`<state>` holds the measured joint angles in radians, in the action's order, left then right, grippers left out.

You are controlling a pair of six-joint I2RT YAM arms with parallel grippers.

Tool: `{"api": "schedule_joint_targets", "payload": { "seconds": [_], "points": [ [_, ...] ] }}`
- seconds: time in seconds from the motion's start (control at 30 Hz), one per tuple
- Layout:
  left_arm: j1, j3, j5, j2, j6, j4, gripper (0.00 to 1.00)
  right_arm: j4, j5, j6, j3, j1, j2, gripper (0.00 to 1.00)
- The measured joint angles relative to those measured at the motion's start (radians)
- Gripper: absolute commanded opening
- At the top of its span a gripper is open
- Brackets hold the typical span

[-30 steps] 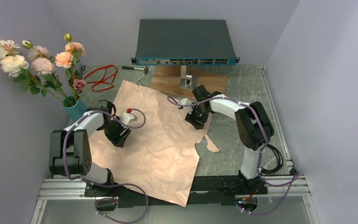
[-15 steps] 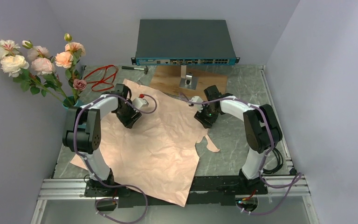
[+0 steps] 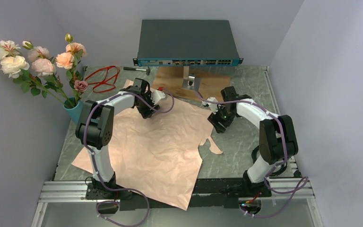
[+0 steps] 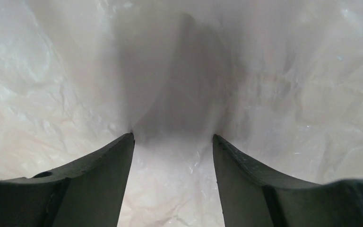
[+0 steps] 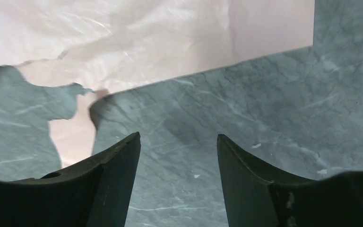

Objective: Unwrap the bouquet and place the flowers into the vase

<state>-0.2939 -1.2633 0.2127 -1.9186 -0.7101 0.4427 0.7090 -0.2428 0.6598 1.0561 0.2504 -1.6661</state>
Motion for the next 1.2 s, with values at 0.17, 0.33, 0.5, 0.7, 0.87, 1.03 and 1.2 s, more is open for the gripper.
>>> {"api": "schedule_joint_targets", "payload": {
  "seconds": [0.17, 0.33, 0.5, 0.7, 0.87, 1.03, 1.2],
  "points": [
    [-0.005, 0.001, 0.008, 0.006, 0.005, -0.033, 0.83, 0.013, -0.099, -0.035, 0.048, 0.002, 0.014, 0.83],
    [-0.005, 0.081, 0.063, 0.092, 0.033, 0.002, 0.93, -0.002, -0.188, -0.071, 0.055, 0.002, 0.090, 0.93],
    [-0.009, 0.148, 0.107, 0.338, 0.079, 0.098, 0.99, -0.061, -0.243, -0.135, 0.031, 0.002, 0.257, 1.00],
    [0.001, 0.149, 0.121, 0.687, 0.192, 0.193, 0.99, -0.143, -0.260, -0.236, -0.033, 0.002, 0.454, 1.00],
    [0.077, 0.088, 0.101, 0.871, 0.317, 0.326, 0.99, -0.184, -0.223, -0.322, -0.066, 0.002, 0.614, 1.00],
    [0.202, 0.028, 0.039, 0.951, 0.412, 0.398, 0.99, -0.196, -0.158, -0.381, -0.086, 0.002, 0.734, 1.00],
    [0.298, 0.032, -0.126, 1.043, 0.518, 0.458, 0.99, -0.190, -0.097, -0.424, -0.139, 0.002, 0.836, 1.00]
  ]
}}
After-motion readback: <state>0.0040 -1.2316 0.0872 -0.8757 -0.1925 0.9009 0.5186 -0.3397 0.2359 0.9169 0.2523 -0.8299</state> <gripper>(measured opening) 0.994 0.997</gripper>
